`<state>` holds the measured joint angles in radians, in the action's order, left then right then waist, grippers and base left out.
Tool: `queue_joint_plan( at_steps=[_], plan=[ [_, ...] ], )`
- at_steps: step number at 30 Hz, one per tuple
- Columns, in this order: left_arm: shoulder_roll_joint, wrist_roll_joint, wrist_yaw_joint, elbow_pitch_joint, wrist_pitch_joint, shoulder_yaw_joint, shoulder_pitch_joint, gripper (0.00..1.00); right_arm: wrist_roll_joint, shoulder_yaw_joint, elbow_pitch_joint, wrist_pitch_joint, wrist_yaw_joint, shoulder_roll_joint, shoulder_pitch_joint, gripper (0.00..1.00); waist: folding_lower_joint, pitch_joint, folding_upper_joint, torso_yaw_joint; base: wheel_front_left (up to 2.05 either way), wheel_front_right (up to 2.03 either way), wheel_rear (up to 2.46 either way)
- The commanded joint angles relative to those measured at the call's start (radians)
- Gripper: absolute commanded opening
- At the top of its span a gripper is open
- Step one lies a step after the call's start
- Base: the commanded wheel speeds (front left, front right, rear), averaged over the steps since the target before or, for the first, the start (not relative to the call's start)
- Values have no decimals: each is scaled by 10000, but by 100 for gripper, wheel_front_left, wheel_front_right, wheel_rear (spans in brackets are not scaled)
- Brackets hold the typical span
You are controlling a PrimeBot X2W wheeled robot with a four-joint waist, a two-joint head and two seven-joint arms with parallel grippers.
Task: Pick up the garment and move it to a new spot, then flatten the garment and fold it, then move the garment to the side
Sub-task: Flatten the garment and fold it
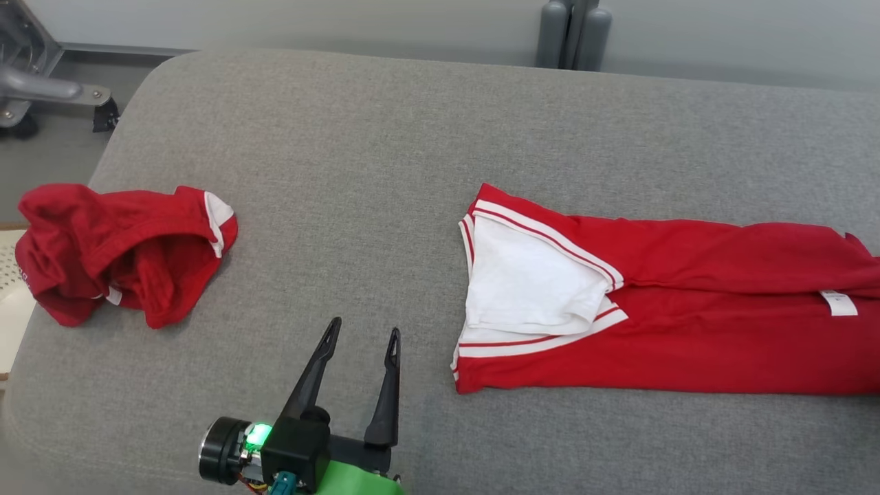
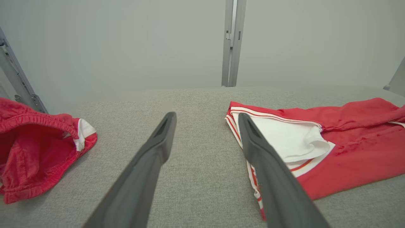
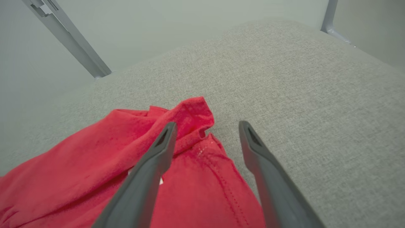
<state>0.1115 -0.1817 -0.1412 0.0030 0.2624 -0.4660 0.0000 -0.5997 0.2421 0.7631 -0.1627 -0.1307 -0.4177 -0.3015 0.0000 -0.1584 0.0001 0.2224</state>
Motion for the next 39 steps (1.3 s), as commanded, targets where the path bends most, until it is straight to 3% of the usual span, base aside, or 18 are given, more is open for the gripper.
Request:
queue_joint_plan(
  at_steps=[1, 7, 8, 9, 10, 11, 15, 23, 29, 39],
  plan=[
    [-63, 100, 93, 21, 31, 96, 106, 100, 96, 132, 262, 96, 0, -76, -229, 100, 0, -376, -1, 385, 0, 0, 0],
    [-338, 300, 410, 46, 30, 407, 83, 100, 373, 331, 1511, 836, 0, -75, -760, 100, 0, -641, -1, 564, 0, 0, 0],
    [-388, 326, 444, 47, 32, 452, 77, 100, 389, 261, 1661, 1013, -1, 14, -809, 90, 0, -667, -1, 564, 0, 0, 0],
    [-420, 346, 466, 44, 32, 495, 70, 100, 354, 204, 1751, 1126, -3, 138, -830, 80, 0, -686, -1, 553, 0, 0, 0],
    [-452, 379, 499, 41, 30, 562, 57, 100, 266, 121, 1793, 1268, -5, 320, -833, 8, 0, -699, -1, 523, 0, 0, 0],
    [-471, 398, 508, 35, 32, 611, 52, 100, 212, 25, 1761, 1360, -6, 456, -807, 0, 0, -704, -1, 487, 0, 0, 0],
    [-525, 482, 579, -26, 32, 797, 50, 100, 223, -284, 1378, 1153, -3, 389, -558, 0, 0, -736, -1, 232, 0, 0, 0],
    [-576, 670, 777, -99, 32, 1093, -72, 100, 970, -314, 1002, 345, 9, -838, -712, 0, 0, -943, -1, -458, 0, 0, 0],
    [-586, 832, 943, -57, 32, 1252, -244, 100, 1278, -229, 995, 255, 8, -1243, -1080, 0, 0, -1077, -1, -814, 0, 0, 0],
    [-599, 974, 1111, 32, 32, 1412, -325, 100, 1246, -534, 676, -301, 6, -1056, -1166, 0, 0, -1019, -1, -883, 0, 0, 0]
  ],
)
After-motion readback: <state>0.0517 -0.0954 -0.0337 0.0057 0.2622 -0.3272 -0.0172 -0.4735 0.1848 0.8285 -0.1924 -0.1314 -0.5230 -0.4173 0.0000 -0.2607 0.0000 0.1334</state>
